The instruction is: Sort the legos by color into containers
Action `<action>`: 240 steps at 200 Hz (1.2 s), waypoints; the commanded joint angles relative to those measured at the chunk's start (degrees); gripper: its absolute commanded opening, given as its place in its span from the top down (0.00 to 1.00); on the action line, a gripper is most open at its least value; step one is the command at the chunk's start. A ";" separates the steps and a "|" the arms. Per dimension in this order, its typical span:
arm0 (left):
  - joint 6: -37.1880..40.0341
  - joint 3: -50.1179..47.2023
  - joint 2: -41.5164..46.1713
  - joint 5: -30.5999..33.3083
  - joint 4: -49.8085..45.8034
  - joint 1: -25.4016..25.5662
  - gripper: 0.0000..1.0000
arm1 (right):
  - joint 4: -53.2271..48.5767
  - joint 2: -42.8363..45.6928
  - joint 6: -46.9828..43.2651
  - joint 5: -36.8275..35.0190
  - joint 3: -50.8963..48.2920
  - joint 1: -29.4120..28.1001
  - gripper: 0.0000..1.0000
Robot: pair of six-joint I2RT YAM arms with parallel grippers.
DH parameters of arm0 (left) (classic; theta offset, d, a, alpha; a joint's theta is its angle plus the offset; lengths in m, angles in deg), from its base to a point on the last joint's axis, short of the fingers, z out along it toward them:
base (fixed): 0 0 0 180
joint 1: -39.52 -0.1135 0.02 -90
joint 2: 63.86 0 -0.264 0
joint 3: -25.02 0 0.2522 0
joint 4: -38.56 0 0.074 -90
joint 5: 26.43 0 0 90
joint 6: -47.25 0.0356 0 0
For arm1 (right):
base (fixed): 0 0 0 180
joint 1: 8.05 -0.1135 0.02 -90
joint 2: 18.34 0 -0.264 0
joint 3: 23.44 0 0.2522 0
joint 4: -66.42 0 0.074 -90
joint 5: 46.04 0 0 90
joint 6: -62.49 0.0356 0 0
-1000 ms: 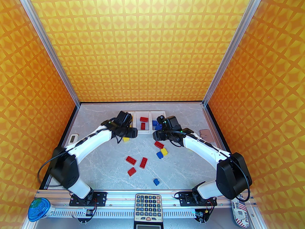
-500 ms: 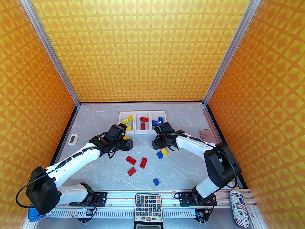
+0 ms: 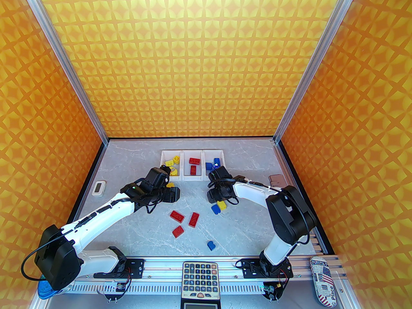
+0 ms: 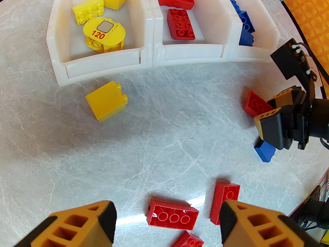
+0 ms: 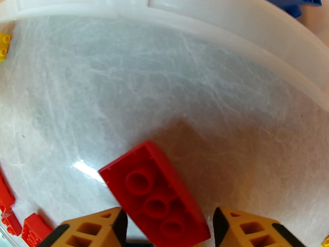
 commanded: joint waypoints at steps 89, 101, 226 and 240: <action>-1.33 0.10 2.68 0.51 -0.31 0.20 0.32 | -1.56 3.21 -0.92 4.46 3.02 -0.22 0.75; -1.35 0.03 3.17 0.48 -0.35 0.18 0.32 | -2.16 5.13 -0.94 5.04 3.43 -0.25 0.75; -3.75 -0.91 5.04 0.82 -2.01 0.22 0.34 | -3.36 -7.03 2.41 7.42 29.62 -1.24 0.74; -3.91 -0.96 4.92 0.94 -2.53 0.22 0.33 | -3.98 -11.05 2.61 6.98 33.42 -1.52 0.74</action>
